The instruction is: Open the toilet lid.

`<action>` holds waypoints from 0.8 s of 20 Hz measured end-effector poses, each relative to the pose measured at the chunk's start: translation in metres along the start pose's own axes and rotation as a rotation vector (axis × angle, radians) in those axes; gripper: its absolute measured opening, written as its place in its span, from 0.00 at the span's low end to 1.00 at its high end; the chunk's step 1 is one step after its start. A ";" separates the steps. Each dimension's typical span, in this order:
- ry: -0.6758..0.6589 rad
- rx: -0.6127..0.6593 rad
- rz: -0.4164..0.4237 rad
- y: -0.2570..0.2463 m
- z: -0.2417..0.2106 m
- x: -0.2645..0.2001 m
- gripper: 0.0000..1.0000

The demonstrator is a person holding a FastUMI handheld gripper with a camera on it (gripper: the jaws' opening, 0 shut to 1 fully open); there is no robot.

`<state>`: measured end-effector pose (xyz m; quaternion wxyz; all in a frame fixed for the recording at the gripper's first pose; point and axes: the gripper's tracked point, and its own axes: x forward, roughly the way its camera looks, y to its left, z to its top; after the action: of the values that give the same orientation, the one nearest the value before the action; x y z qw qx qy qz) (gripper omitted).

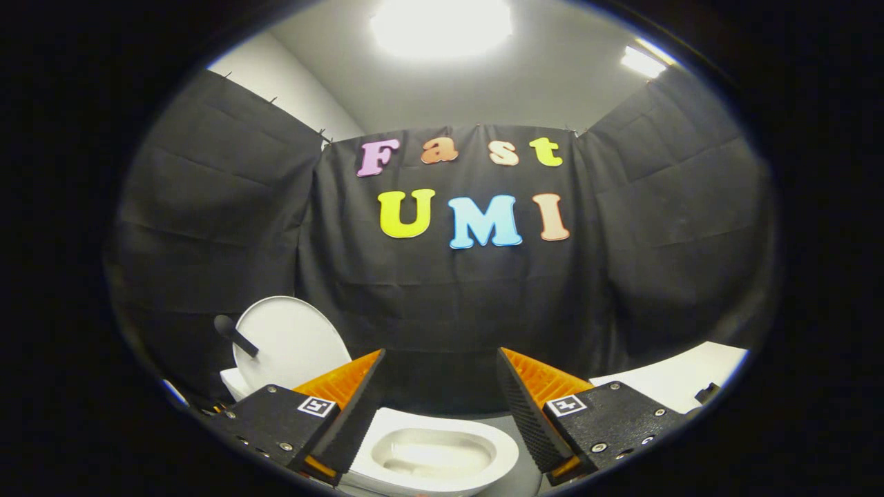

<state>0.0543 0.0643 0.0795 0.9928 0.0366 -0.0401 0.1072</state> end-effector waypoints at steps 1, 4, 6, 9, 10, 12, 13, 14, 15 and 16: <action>0.002 0.005 -0.012 -0.006 -0.008 -0.007 0.95; 0.011 -0.003 -0.042 -0.020 -0.030 -0.027 0.95; 0.019 -0.013 -0.086 -0.035 -0.038 -0.040 0.95; 0.030 -0.002 -0.131 -0.045 -0.046 -0.058 0.95; 0.045 0.000 -0.139 -0.046 -0.052 -0.064 0.95; 0.063 -0.011 -0.167 -0.052 -0.056 -0.074 0.95; 0.052 -0.019 -0.177 -0.054 -0.050 -0.076 0.95; 0.039 -0.019 -0.191 -0.056 -0.043 -0.077 0.95; 0.027 -0.017 -0.204 -0.058 -0.039 -0.078 0.95; 0.023 -0.017 -0.216 -0.059 -0.039 -0.077 0.95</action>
<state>-0.0053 -0.0066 0.0298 0.9992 0.0309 -0.0256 -0.0006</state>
